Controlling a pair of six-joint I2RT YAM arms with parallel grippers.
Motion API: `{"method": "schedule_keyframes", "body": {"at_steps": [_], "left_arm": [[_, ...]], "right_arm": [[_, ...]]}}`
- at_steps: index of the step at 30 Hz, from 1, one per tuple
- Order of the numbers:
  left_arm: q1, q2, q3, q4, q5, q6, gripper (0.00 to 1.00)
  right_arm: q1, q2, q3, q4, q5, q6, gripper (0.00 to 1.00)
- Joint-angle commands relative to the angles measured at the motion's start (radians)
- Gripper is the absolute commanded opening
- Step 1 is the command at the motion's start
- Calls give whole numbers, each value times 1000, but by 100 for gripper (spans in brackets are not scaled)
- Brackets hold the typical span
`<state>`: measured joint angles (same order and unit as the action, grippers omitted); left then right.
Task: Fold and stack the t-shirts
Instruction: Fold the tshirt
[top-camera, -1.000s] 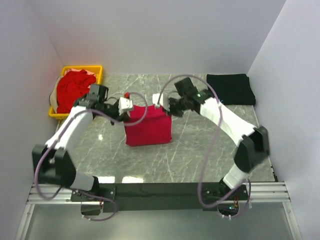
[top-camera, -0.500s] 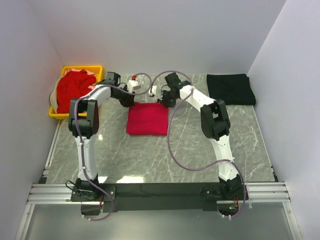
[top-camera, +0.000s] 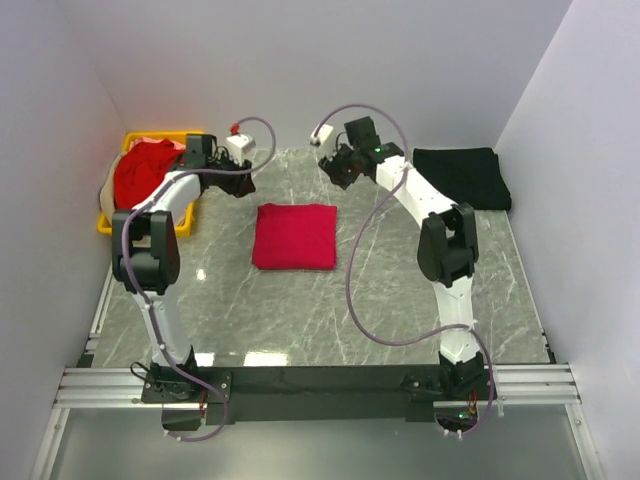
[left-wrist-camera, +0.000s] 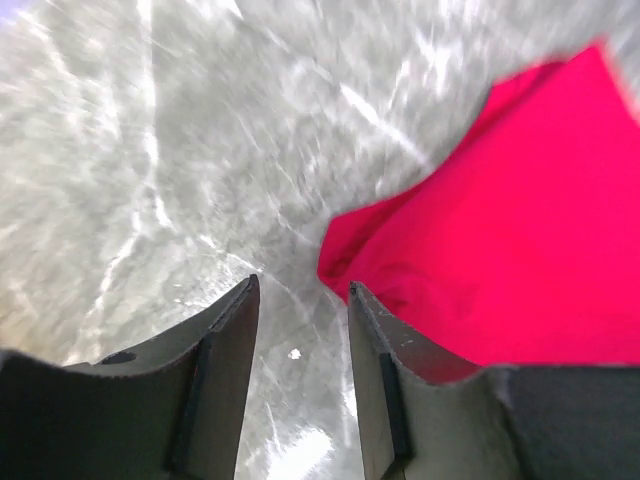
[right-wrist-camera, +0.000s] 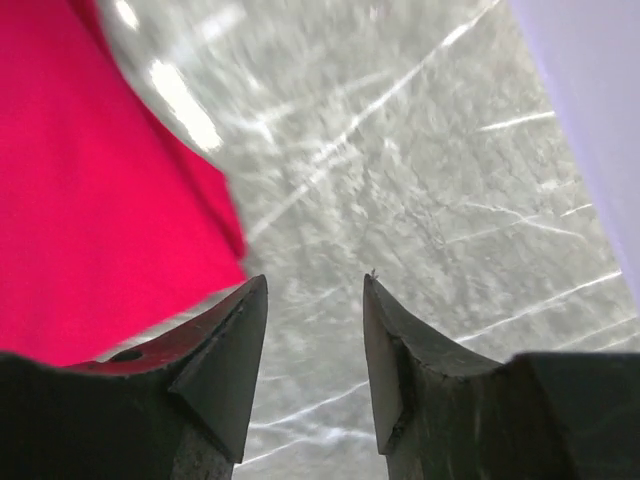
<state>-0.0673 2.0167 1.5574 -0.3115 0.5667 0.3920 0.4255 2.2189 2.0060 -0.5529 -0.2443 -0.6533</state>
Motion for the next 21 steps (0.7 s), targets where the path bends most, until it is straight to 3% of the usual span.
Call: {"method": "schedule_keyframes", "body": {"at_steps": [1,2,5,9,13,18,21], "left_arm": [[14,-88,-25,36,51,-180,46],[11,-93,-36,29,155,-209,45],[-9,-89,-100,98,279,-384,42],[-42,-49,-190,264,308,-652,38],[-29,71,-180,357,256,-781,35],[29,178,-133,428,206,-899,36],[47,247,-100,434,211,-924,36]], "right_arm": [[-2,-103,62,-83,-137,225,47],[-2,-105,57,-131,-183,257,46],[-1,-102,-16,-128,-378,421,43],[-2,-99,-151,-3,-510,593,42],[-2,-25,-162,27,-602,652,41],[-8,85,-176,96,-590,754,41],[-37,172,-104,78,-532,785,41]]}}
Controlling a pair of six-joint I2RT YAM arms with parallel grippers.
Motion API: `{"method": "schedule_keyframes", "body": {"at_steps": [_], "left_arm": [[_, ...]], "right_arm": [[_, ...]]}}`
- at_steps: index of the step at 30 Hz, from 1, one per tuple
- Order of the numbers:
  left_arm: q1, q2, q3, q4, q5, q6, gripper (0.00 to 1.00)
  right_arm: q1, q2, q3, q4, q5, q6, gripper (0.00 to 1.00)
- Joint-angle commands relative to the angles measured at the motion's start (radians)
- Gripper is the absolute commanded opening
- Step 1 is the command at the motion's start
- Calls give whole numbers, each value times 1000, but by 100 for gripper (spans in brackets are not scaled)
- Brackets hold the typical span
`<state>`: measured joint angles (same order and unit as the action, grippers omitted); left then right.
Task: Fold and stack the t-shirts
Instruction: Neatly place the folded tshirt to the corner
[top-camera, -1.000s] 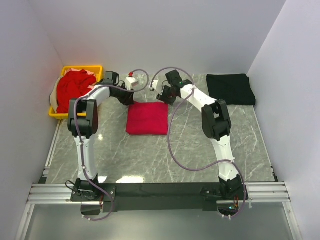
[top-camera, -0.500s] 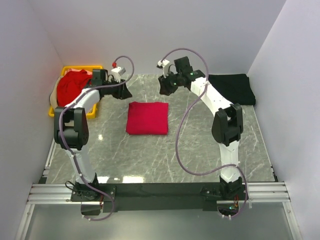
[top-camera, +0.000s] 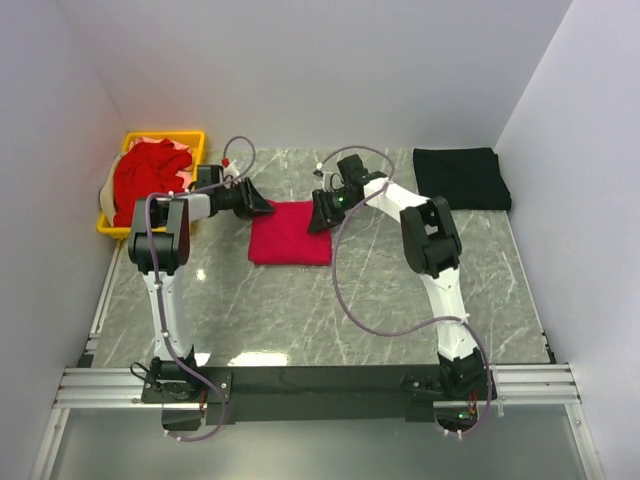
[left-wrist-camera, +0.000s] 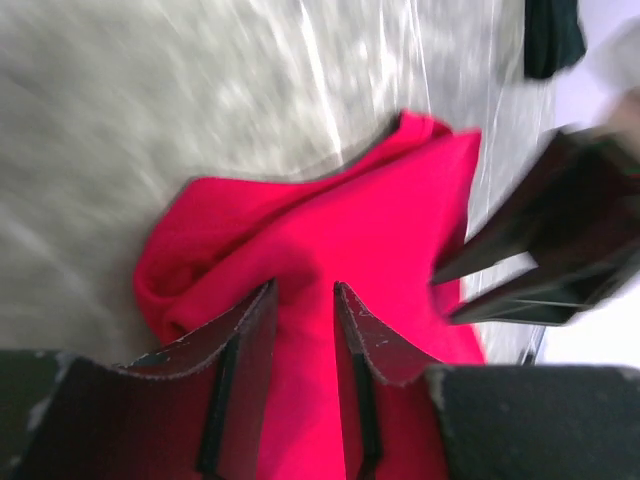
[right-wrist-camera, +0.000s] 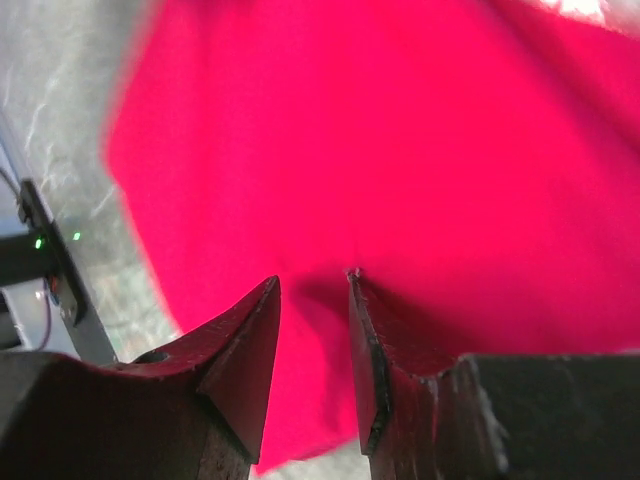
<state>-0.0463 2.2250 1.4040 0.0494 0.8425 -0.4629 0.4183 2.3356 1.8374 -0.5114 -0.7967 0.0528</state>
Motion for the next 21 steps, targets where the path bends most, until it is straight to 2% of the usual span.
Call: {"method": "schedule_keyframes", "body": {"at_steps": [1,4,6,8,9,11,12,14,18,19,21], "left_arm": [[26,41,61,63,-59,-59,36],[28,-6,50,72,-1,-17,38],[28,-63,32,49,26,77,41],[26,-164,23,-24,35,160,43],[25,-241,4,-46,35,259,45],[-1,-325,-25,-162,-9,389,47],[-19,-402,-58,-201,-73,553,48],[-85,-476,-109,-229,-150,677,48],[-200,-605,-253,-220,-239,893,46],[-263,-610,-272,-211,-329,920,45],[-293,-623,-312,-194,-352,957,43]], "right_arm": [[-39,92,122,22,40,84,41],[-73,110,192,19,71,101,41],[-81,71,189,22,41,99,41],[-81,-34,108,65,16,99,42],[-81,-82,7,94,-13,111,42],[-82,-227,-97,167,-36,125,43],[-82,-275,-153,200,-50,151,43],[-81,-383,-304,276,-87,185,42],[-76,-412,-450,317,-171,298,35],[-75,-397,-472,330,-188,320,34],[-69,-378,-506,385,-225,372,31]]}}
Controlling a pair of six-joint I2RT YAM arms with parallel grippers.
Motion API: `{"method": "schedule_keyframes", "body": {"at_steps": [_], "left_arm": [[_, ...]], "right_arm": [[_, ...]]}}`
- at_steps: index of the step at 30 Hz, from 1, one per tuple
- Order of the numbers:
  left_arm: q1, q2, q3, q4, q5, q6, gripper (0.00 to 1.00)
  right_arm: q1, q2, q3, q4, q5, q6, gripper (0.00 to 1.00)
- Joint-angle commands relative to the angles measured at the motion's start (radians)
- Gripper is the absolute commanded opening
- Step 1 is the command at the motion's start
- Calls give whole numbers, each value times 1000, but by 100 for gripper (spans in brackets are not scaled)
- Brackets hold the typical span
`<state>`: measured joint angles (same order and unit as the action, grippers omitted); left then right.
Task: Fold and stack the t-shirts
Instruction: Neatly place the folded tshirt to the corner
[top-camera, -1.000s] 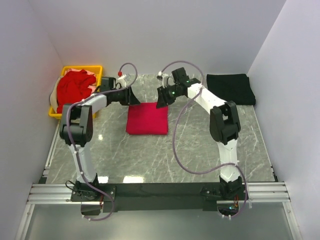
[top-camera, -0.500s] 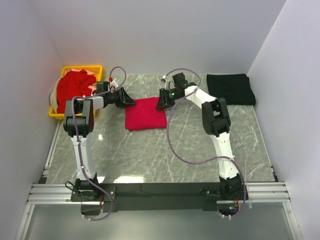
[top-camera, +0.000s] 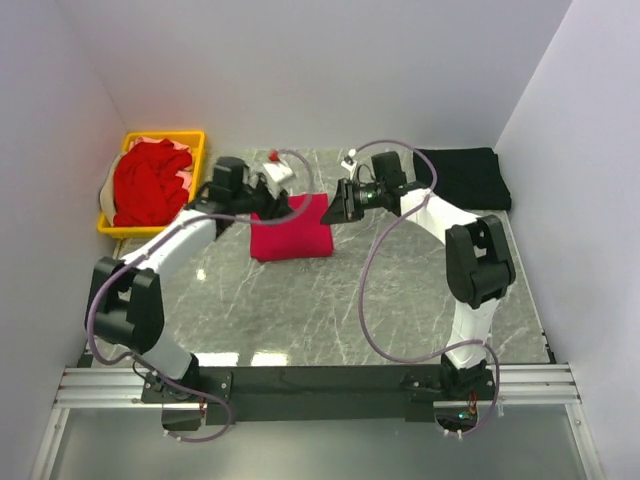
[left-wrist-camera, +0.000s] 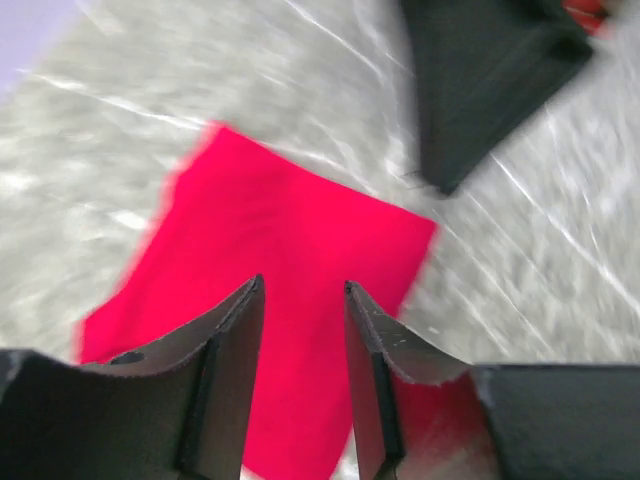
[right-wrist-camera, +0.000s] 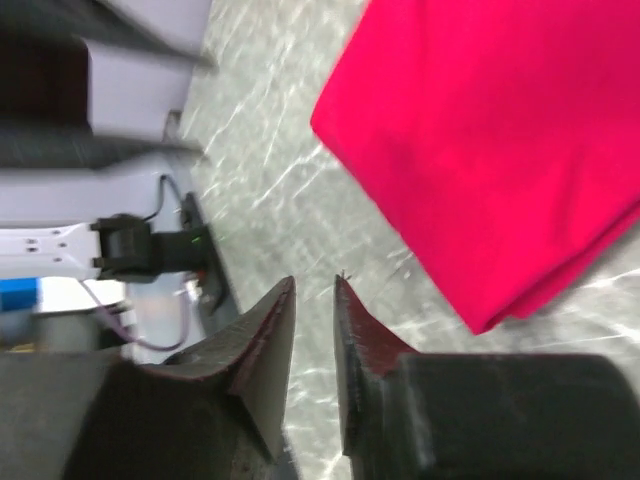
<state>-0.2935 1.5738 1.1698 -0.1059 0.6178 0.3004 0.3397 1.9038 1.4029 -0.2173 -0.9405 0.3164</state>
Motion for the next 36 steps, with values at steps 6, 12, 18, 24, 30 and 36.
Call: {"method": "schedule_keyframes", "body": {"at_steps": [6,12,18,24,30,36], "left_arm": [[86,177,59,-107,335,-217,34],[100,294,-86,190,479,-636,33],[120,457,-163,238,475,-734,30],[226,548,-173,162,421,-732,30],[240,467,-116,-122,459,-439,30],[246,321,-35,-117,568,-395,34]], "right_arm": [[28,109,-27,307,-102,297,29],[85,230,13,450,-120,489,30],[102,378,-10,385,-103,475,29],[44,419,-30,210,-3,355,29],[10,322,14,-22,-33,185,28],[10,188,146,1,-76,96,28]]}}
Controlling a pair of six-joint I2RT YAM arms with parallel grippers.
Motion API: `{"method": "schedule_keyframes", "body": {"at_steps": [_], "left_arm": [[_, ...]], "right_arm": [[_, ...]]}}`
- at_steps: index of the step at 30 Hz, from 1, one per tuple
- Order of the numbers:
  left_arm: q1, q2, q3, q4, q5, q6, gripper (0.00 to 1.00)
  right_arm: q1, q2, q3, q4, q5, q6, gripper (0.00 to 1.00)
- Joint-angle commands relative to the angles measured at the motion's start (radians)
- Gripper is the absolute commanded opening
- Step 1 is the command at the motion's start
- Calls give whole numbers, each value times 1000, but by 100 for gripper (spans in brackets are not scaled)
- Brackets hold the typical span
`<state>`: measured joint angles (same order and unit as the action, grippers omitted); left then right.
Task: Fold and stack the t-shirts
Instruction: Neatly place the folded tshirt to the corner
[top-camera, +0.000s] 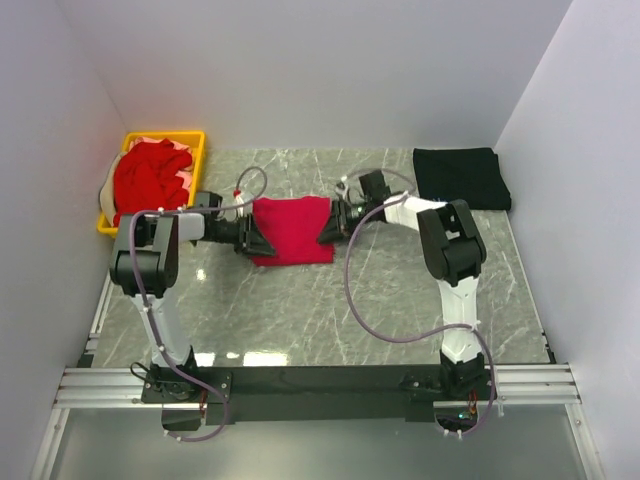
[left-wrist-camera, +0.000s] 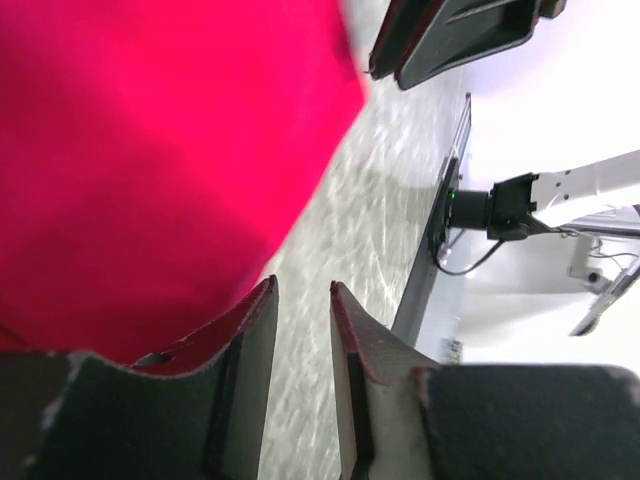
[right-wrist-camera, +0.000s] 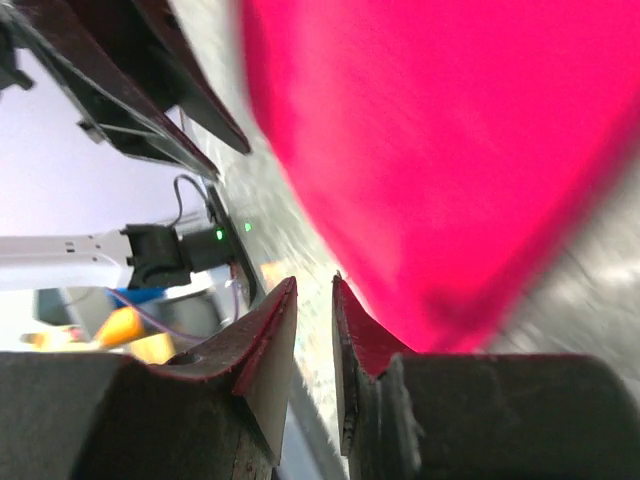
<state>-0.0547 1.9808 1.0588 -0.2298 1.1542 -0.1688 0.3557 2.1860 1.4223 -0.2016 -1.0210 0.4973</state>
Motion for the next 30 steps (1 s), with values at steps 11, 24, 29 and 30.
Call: {"method": "schedule_keyframes", "body": {"at_steps": [11,24,29,30], "left_arm": [[29,217,412,366,-99,-262,37],[107,316,487,393,-157,-356,39],[95,26,400,148,-235,15,46],[79,-28,367,126,-285,82,47]], "right_arm": [[-41,271,480,255,97,214,31],[-96,347,581,177,187,216,37],[-98,50,475,81,251,52,48],[-100,-3,440,59,283,19,51]]}}
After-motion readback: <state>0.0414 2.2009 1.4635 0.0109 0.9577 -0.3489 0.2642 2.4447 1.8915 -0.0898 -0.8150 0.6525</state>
